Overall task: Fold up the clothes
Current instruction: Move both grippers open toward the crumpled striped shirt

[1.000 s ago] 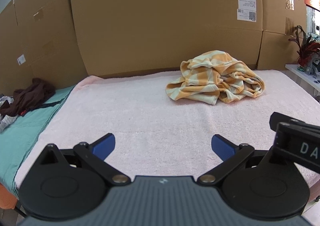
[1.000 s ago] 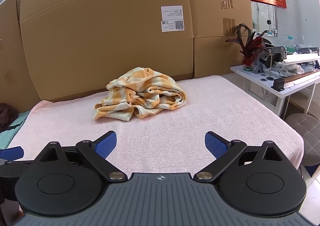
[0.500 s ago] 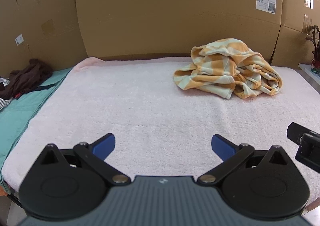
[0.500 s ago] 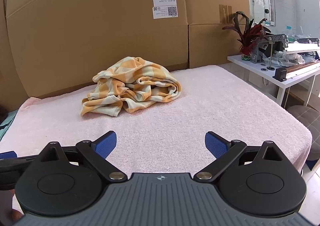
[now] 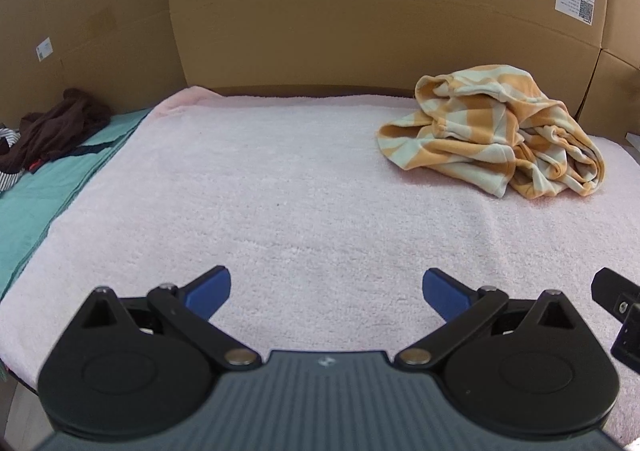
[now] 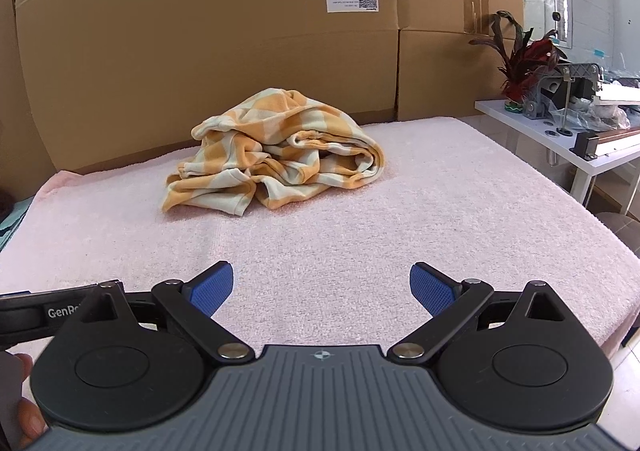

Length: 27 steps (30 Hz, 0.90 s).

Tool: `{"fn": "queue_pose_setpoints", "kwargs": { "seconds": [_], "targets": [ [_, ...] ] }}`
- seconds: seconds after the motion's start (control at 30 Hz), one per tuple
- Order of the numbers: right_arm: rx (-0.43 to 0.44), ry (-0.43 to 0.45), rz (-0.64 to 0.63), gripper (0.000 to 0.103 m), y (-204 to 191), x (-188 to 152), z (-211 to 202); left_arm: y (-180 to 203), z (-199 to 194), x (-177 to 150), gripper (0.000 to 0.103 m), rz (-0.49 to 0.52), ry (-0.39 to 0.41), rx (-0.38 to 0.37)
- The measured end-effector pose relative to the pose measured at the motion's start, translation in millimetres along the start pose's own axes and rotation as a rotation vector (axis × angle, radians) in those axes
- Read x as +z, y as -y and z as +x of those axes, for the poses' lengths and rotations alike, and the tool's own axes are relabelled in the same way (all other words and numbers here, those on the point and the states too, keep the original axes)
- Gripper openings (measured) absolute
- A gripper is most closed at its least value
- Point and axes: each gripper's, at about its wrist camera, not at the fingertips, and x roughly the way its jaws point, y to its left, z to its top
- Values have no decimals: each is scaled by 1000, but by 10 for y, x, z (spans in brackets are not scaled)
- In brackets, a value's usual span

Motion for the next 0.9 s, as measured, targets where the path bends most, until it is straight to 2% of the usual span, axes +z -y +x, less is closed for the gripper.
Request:
{"fn": "queue_pose_setpoints", "kwargs": {
  "seconds": [0.3,0.9],
  "targets": [
    [-10,-28,-11,97,-99,-5,143,-20,115,28,102,-3,-25,-27],
    [-13,-55,-10,97,-113,-11,269,44,215,37,102,15,-47,-25]
  ]
}}
